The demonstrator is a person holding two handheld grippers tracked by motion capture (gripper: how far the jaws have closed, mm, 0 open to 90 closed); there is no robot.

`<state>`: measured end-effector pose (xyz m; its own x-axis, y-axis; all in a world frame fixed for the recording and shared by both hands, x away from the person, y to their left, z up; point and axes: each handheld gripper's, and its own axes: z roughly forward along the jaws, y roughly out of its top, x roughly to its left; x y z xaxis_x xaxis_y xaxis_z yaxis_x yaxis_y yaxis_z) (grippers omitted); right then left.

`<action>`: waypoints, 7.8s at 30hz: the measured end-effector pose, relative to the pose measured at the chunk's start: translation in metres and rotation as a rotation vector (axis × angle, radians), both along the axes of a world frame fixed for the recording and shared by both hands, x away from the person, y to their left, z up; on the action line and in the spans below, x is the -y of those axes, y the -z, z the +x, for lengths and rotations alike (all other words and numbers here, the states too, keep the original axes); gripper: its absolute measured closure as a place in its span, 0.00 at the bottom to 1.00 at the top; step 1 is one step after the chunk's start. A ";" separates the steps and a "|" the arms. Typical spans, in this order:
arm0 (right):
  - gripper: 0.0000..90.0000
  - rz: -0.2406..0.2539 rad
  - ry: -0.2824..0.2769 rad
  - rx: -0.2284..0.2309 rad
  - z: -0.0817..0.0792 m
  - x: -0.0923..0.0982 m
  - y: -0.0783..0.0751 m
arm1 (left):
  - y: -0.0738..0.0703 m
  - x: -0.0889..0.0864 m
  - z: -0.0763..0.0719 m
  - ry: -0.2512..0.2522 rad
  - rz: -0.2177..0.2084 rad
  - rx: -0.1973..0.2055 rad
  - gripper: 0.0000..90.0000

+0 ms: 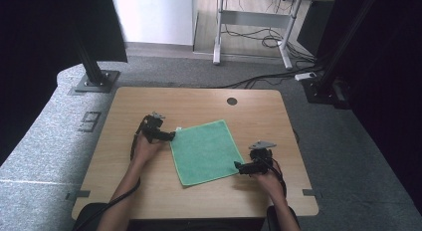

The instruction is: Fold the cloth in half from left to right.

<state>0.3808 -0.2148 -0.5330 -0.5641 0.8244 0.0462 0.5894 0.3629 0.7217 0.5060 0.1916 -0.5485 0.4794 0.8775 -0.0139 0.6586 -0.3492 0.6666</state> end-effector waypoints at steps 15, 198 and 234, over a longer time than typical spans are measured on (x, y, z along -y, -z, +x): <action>0.00 0.029 -0.193 -0.023 -0.009 -0.062 -0.012 | 0.000 0.000 0.000 0.002 0.003 -0.001 0.02; 0.52 -0.065 -0.087 -0.039 0.001 -0.017 0.003 | -0.039 0.133 0.024 0.163 0.058 0.132 0.28; 0.49 -0.048 -0.111 -0.047 -0.003 -0.022 0.008 | -0.018 0.103 -0.005 0.209 0.111 0.045 0.25</action>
<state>0.3779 -0.1930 -0.5407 -0.6500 0.7590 0.0370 0.5765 0.4609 0.6747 0.5006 0.0885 -0.5305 0.6490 0.7538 0.1029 0.5344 -0.5479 0.6436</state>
